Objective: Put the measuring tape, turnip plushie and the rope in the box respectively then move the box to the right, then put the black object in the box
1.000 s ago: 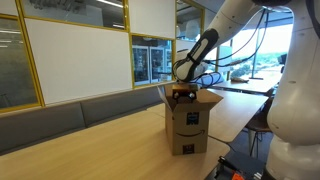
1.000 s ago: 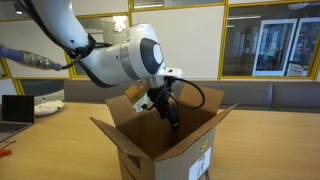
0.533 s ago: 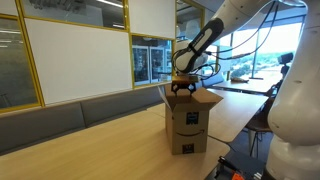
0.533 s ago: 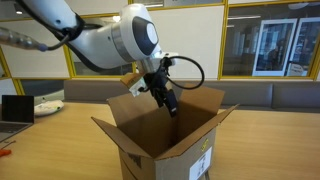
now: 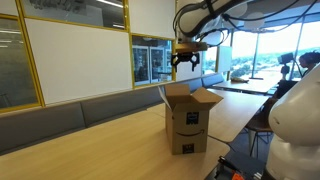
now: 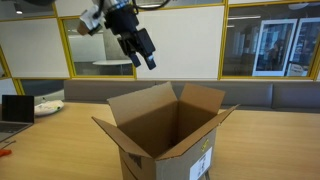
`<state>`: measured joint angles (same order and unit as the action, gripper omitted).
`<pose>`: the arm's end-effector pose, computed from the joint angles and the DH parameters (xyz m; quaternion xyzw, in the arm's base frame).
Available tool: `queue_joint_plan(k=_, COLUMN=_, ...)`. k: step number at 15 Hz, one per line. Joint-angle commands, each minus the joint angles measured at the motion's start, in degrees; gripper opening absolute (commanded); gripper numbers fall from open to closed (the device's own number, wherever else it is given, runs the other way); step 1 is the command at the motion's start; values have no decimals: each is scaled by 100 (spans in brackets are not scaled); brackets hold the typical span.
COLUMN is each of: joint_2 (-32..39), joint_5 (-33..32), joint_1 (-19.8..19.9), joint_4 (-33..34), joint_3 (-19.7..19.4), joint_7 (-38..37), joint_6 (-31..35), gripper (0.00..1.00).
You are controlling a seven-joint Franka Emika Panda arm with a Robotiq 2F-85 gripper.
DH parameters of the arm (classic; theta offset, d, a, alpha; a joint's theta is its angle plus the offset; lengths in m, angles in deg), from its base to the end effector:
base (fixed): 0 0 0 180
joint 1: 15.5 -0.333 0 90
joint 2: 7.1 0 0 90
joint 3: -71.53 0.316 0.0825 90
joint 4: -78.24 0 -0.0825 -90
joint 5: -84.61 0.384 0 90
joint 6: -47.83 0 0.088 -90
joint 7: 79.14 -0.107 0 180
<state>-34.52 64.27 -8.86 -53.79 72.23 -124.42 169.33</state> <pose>0.4322 -0.0601 0.5604 0.9074 -0.3585 0.1915 0.1071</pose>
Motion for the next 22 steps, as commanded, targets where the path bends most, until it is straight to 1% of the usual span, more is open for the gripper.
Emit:
queue_joint_plan(k=1, joint_2=-985, joint_5=486, joint_1=-149, joint_4=226, joint_3=205, joint_7=802, joint_6=-1137, gripper=100)
queue_joint_plan(k=2, joint_2=-1174, joint_5=614, joint_1=-190, joint_4=339, joint_3=225, joint_7=1040, joint_6=-1465, gripper=100)
queue_joint_plan(k=4, joint_2=-1471, joint_5=1055, joint_1=-355, joint_4=635, joint_3=116, joint_7=1787, joint_6=-2293, gripper=100)
queue_joint_plan(k=6, joint_2=-1706, joint_5=1404, joint_1=-387, joint_4=881, joint_3=14, joint_7=2411, joint_6=-3033, gripper=100)
queue_joint_plan(k=9, joint_2=-1994, joint_5=1719, joint_1=-428, joint_4=1081, joint_3=-280, joint_7=3269, joint_6=-3955, gripper=100)
queue_joint_plan(k=11, joint_2=-2150, joint_5=1834, joint_1=-431, joint_4=1115, joint_3=-503, joint_7=3800, joint_6=-4453, gripper=100)
queue_joint_plan(k=14, joint_2=-2314, joint_5=1859, joint_1=-380, joint_4=1012, joint_3=-787, joint_7=4369, joint_6=-4956, gripper=100)
queue_joint_plan(k=16, joint_2=-2361, joint_5=1812, joint_1=-348, joint_4=920, joint_3=-922, joint_7=4615, joint_6=-5152, gripper=100)
queue_joint_plan(k=22, joint_2=-2402, joint_5=1704, joint_1=-250, joint_4=473, joint_3=-1101, joint_7=4869, joint_6=-5281, gripper=100)
